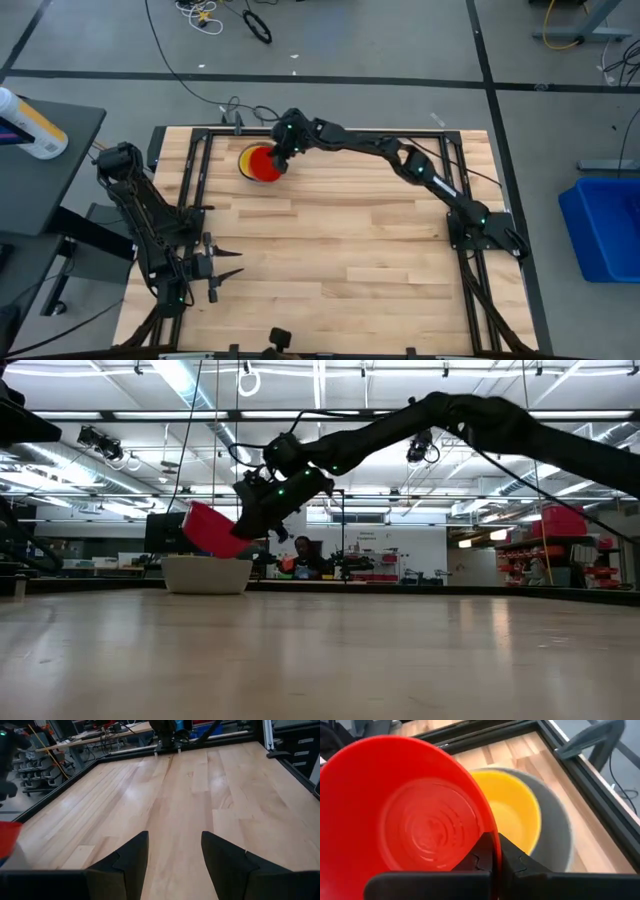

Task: Nest bowls inside each other
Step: Stack the red bowl on the yellow bowl

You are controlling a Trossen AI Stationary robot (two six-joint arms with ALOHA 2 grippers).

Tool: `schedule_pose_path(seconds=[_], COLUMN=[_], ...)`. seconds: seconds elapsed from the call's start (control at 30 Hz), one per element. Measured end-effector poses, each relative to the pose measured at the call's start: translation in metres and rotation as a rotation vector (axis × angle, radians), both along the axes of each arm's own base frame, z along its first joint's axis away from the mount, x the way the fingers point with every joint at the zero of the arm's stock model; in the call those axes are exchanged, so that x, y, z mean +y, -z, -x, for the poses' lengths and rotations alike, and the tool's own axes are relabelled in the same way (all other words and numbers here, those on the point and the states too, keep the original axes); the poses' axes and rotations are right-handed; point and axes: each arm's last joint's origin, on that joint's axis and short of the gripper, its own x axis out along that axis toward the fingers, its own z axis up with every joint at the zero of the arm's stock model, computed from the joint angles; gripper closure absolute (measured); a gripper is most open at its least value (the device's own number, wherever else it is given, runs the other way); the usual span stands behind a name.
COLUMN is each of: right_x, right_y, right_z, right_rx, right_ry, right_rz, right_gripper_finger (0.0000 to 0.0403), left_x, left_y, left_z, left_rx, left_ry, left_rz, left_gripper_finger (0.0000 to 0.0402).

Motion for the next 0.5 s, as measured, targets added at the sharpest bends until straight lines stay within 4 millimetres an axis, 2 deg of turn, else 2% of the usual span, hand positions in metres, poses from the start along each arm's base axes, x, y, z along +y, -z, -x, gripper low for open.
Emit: schedule_pose_path(seconds=[0.13, 0.33, 0.5], right_x=[0.001, 0.004, 0.05], right_y=[0.002, -0.01, -0.024], right_z=[-0.001, -0.001, -0.015], right_rx=[-0.012, -0.005, -0.028], right_ry=[0.0, 0.007, -0.103], right_rz=[0.005, 0.035, 0.091], right_gripper_finger=[0.0401, 0.0401, 0.0401], left_x=[0.0, 0.002, 0.005], left_y=[0.0, -0.003, -0.005], left_z=[0.0, 0.0, -0.003], left_rx=[-0.008, -0.099, -0.181], left_ry=[-0.005, -0.052, -0.114], left_rz=[-0.005, -0.045, -0.056], left_gripper_finger=[0.0211, 0.022, 0.0241])
